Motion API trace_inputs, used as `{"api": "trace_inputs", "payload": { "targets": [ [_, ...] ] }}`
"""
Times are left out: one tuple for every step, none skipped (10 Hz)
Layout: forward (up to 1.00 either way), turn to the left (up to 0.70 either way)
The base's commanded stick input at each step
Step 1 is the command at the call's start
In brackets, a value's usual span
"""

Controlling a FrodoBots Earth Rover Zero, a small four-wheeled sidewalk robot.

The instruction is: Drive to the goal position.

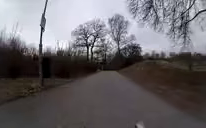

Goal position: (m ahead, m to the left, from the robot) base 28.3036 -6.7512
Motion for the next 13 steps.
{"api": "trace_inputs", "payload": {
  "targets": [
    [1.00, -0.02],
    [1.00, 0.00],
    [1.00, 0.00],
    [1.00, 0.00],
    [1.00, 0.00],
    [1.00, 0.00],
    [1.00, -0.35],
    [1.00, -0.40],
    [1.00, -0.26],
    [1.00, 0.00],
    [1.00, 0.00],
    [1.00, 0.00],
    [1.00, 0.00]
  ]
}}
